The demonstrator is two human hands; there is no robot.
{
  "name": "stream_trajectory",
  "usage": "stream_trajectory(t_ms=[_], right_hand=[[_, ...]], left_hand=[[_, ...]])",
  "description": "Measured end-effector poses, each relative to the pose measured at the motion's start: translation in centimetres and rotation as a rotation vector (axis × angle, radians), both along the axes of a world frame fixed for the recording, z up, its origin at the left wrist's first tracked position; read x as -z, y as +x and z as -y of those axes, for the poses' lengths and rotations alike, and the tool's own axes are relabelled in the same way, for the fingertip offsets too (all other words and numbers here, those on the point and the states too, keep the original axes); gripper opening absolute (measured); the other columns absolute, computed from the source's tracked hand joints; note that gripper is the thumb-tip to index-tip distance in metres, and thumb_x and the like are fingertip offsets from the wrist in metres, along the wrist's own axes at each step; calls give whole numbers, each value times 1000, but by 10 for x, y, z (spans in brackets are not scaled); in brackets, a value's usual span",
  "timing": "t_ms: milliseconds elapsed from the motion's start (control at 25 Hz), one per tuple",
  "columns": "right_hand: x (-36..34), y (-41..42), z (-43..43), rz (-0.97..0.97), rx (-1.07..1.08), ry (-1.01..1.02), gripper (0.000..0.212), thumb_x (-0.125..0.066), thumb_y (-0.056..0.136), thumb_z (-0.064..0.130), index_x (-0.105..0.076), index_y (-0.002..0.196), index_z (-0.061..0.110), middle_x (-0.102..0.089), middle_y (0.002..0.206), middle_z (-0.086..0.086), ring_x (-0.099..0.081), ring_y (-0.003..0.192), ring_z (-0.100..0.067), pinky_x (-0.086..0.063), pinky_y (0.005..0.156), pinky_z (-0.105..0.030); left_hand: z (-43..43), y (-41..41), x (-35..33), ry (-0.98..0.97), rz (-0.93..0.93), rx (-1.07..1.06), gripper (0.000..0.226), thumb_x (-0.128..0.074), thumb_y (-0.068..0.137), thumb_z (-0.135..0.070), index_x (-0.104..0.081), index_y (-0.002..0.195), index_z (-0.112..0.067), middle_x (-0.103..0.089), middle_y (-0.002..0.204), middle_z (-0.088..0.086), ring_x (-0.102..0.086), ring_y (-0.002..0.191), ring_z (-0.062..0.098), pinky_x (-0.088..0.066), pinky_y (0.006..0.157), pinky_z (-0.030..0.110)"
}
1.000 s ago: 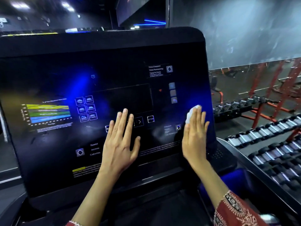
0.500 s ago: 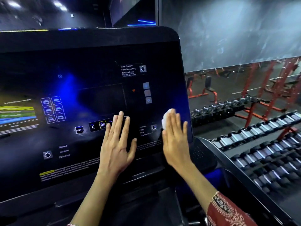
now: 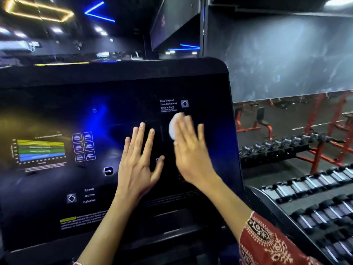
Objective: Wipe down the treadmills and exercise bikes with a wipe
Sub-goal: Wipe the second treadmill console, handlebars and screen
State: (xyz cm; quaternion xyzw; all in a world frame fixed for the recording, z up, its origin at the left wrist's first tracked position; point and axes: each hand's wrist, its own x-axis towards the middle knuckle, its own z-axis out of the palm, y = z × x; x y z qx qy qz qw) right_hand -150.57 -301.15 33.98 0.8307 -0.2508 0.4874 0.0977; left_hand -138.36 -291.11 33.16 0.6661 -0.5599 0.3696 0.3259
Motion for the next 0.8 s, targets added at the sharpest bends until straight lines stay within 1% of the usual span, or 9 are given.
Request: stream_trajectory(t_ms=[80, 200, 240, 320, 400, 520, 600, 680, 800], right_hand=[[-18, 21, -2, -117, -76, -166, 57, -35, 91, 17, -33, 146, 5, -31, 154, -9, -24, 144, -22, -7, 116, -45], [-61, 29, 33, -56, 16, -206, 52, -37, 94, 17, -36, 146, 7, -37, 151, -8, -32, 141, -26, -5, 114, -48], [-69, 22, 47, 7, 64, -154, 52, -37, 97, 17, -33, 147, 7, -34, 153, -7, -29, 142, -26, -2, 115, -48], [-69, 5, 66, 132, 157, 8, 52, -33, 102, 19, -21, 151, 8, -20, 159, -6, -13, 147, -24, 5, 116, -49], [-57, 2, 58, 181, 166, 81, 53, -24, 103, 24, -14, 152, 7, -11, 160, -6, -3, 148, -24, 11, 116, -46], [-58, 24, 37, 49, -2, -74, 52, -26, 101, 24, -26, 149, 5, -24, 157, -8, -15, 146, -23, 11, 116, -42], [-77, 33, 42, -17, -10, -179, 51, -28, 100, 25, -31, 148, 9, -29, 156, -4, -20, 145, -21, 10, 116, -42], [-90, 30, 55, 24, 88, -158, 50, -29, 102, 25, -28, 150, 12, -28, 156, -2, -19, 146, -21, 14, 115, -44], [-87, 1, 80, 125, 247, 23, 53, -28, 103, 27, -16, 153, 12, -15, 160, -2, -7, 148, -20, 20, 113, -45]], left_hand=[[5, 3, -9, -5, 15, -2, 67, -45, 87, -39, -37, 144, -3, -26, 153, 18, -19, 143, 27, -7, 117, 35], [12, 8, -22, -16, 42, -10, 68, -45, 87, -40, -38, 144, -3, -27, 153, 17, -20, 143, 27, -6, 118, 33], [14, 9, -27, -21, 52, -14, 67, -45, 88, -40, -38, 144, -4, -27, 153, 17, -20, 143, 27, -5, 118, 33], [19, 10, -33, -32, 63, -16, 67, -45, 88, -40, -38, 144, -4, -28, 153, 18, -21, 143, 28, -6, 118, 34], [25, 11, -38, -45, 67, -15, 67, -44, 88, -40, -38, 144, -4, -28, 153, 18, -21, 143, 28, -6, 118, 36], [32, 10, -44, -66, 77, -13, 67, -44, 88, -41, -39, 144, -5, -28, 153, 18, -22, 143, 29, -9, 117, 38], [35, 9, -46, -75, 71, -8, 67, -45, 87, -41, -40, 143, -5, -28, 153, 18, -23, 142, 29, -9, 117, 39], [36, 8, -48, -78, 62, -8, 67, -45, 87, -40, -40, 143, -4, -28, 152, 19, -23, 142, 30, -9, 116, 39], [34, 6, -47, -72, 52, -3, 65, -44, 88, -39, -40, 143, -4, -27, 153, 19, -23, 142, 30, -9, 116, 38]])
